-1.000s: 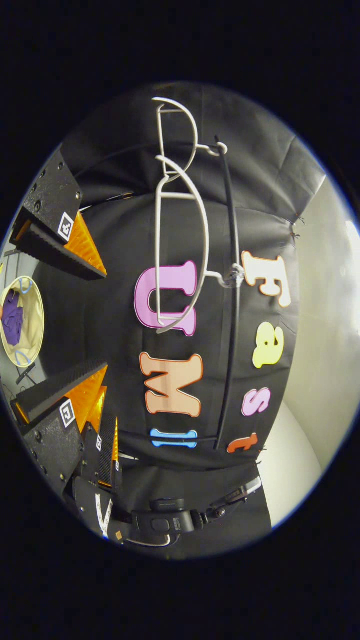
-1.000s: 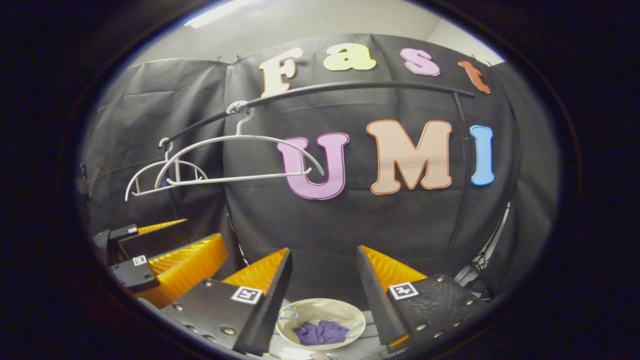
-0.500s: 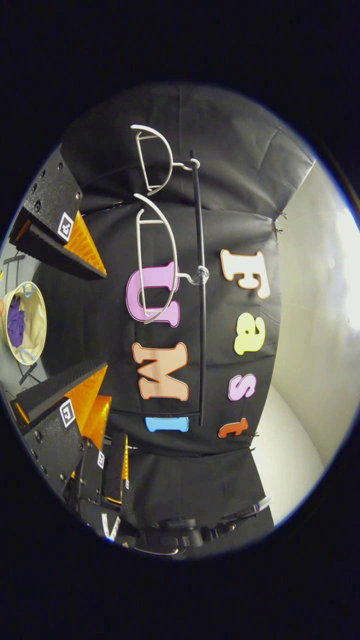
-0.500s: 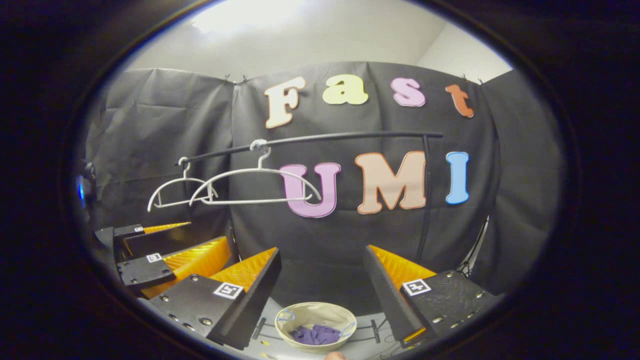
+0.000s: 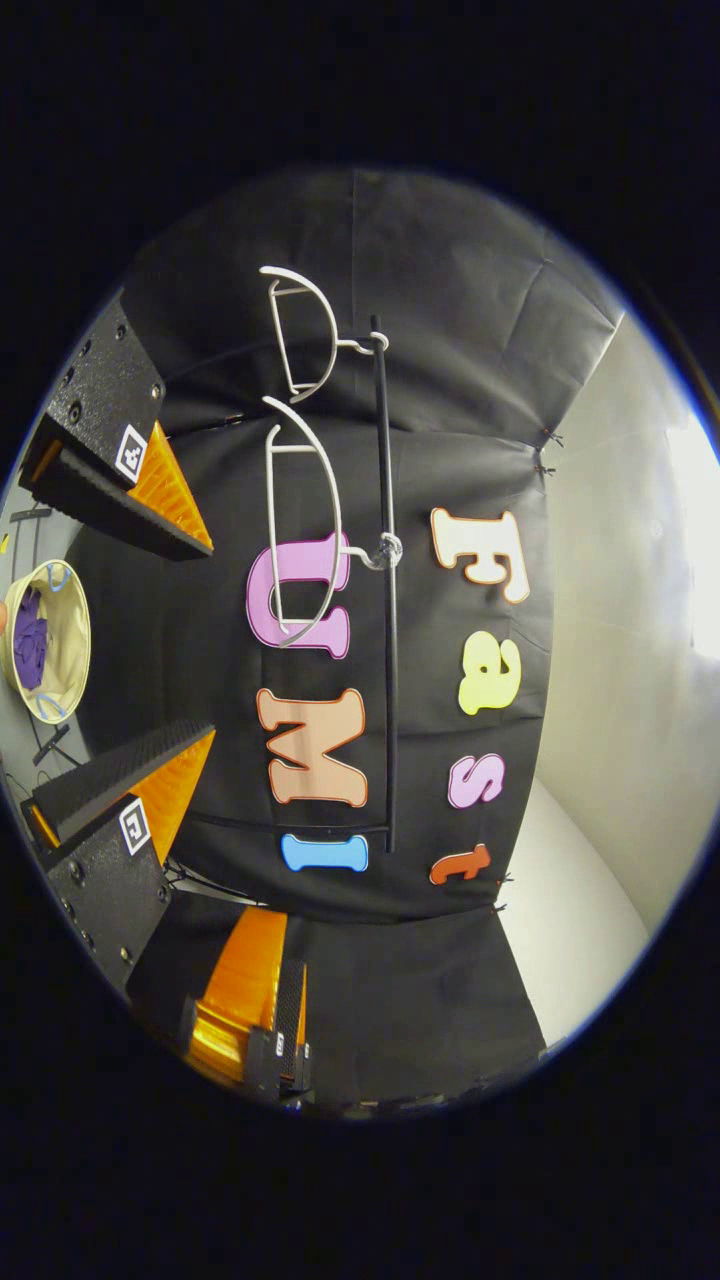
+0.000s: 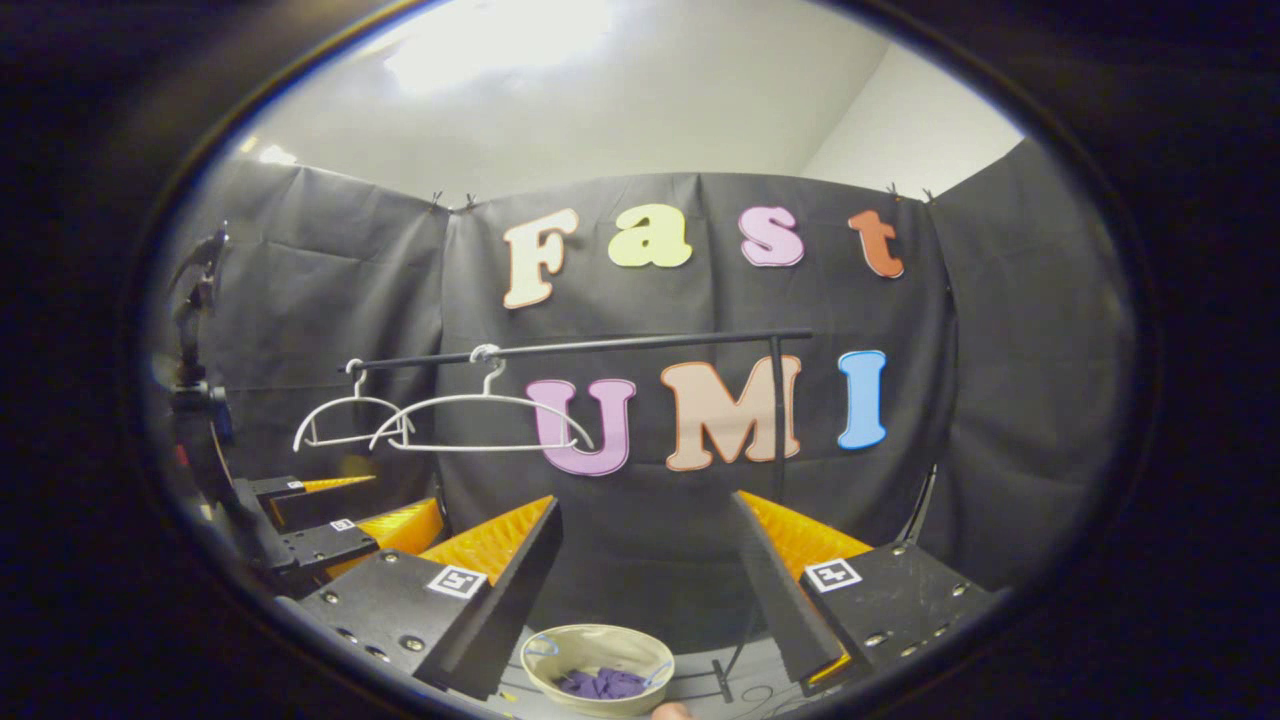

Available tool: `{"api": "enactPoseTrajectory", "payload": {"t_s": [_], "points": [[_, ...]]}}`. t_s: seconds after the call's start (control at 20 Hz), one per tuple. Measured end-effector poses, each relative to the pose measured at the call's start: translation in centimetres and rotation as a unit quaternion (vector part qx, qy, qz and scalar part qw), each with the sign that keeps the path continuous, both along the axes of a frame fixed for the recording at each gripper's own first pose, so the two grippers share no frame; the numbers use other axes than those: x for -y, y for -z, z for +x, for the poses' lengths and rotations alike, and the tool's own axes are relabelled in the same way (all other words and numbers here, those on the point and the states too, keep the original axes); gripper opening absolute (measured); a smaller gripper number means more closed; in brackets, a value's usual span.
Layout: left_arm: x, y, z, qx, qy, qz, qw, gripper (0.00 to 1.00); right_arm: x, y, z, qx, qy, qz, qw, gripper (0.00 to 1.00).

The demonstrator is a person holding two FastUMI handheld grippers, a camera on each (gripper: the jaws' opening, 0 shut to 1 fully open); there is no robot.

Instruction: Grasp the clothes on the hanger with both hands and then place them into the laundry hamper below.

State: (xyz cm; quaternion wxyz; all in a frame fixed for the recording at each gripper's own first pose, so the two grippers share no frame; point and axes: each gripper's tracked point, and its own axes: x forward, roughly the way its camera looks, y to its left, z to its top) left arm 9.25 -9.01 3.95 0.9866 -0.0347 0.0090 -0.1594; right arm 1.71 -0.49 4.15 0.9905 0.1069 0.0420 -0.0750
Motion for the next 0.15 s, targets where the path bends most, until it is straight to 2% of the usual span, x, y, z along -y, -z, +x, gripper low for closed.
{"api": "enactPoseTrajectory", "payload": {"t_s": [0.05,0.15], "points": [[0.4,-0.1,-0.2,0.000,-0.003,0.000,1.000,0.98,0.9,-0.2,-0.4,0.001,0.001,0.001,1.000,0.96],[1.2,-0.3,-0.6,-0.001,-0.005,-0.003,1.000,0.99,2.8,-0.2,-1.1,0.003,0.006,0.000,1.000,1.00]]}}
